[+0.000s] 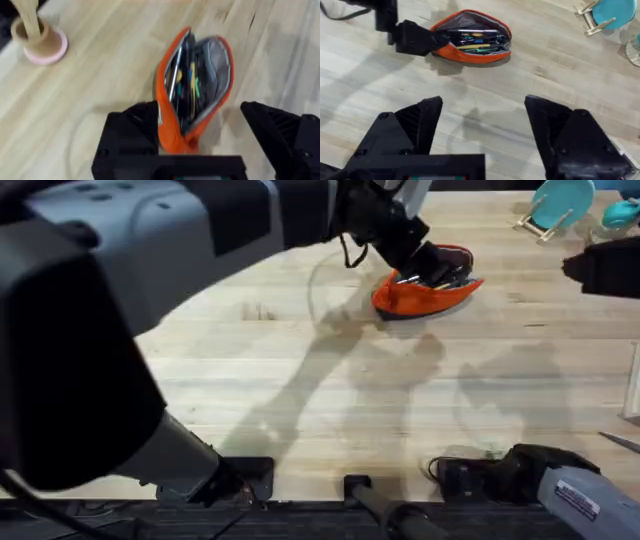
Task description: Unzip the bag, pick up the pens from the table one at a time and place them inside, then zip the bag closed.
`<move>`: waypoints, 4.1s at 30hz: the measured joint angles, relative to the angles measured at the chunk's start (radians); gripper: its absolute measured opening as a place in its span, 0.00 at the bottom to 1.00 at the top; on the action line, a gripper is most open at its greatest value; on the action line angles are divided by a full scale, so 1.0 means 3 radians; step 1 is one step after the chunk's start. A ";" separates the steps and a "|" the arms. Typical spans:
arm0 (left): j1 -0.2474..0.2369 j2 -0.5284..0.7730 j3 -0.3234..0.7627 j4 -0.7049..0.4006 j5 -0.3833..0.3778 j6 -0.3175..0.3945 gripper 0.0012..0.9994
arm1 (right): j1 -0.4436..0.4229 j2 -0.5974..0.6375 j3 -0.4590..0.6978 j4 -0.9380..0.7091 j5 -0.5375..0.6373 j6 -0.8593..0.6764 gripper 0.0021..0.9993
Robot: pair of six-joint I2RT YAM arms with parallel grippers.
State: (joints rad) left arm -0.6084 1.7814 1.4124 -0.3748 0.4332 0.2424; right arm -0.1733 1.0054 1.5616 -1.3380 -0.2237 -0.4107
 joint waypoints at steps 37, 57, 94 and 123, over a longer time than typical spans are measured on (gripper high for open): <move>0.0254 -0.0910 0.0000 -0.1347 -0.1089 -0.0023 1.00 | 0.0001 0.0000 0.0000 -0.0001 -0.0001 0.0000 1.00; 0.0494 -0.1018 0.0000 -0.1382 -0.1099 0.0123 0.99 | 0.0001 0.0001 0.0000 -0.0005 -0.0313 0.0483 1.00; 0.0899 -0.1018 -0.0309 -0.1382 -0.0122 0.1367 1.00 | 0.0295 0.0211 -0.0001 0.0000 -0.0550 0.1027 1.00; 0.1230 -0.1018 -0.1807 0.0247 0.1448 0.1902 1.00 | 0.0294 0.0211 -0.0001 -0.0001 -0.0524 0.1713 1.00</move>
State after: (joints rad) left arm -0.2393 1.4761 0.8703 -0.3008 0.8678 0.8132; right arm -0.0853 1.0687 1.5612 -1.3384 -0.3809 0.1032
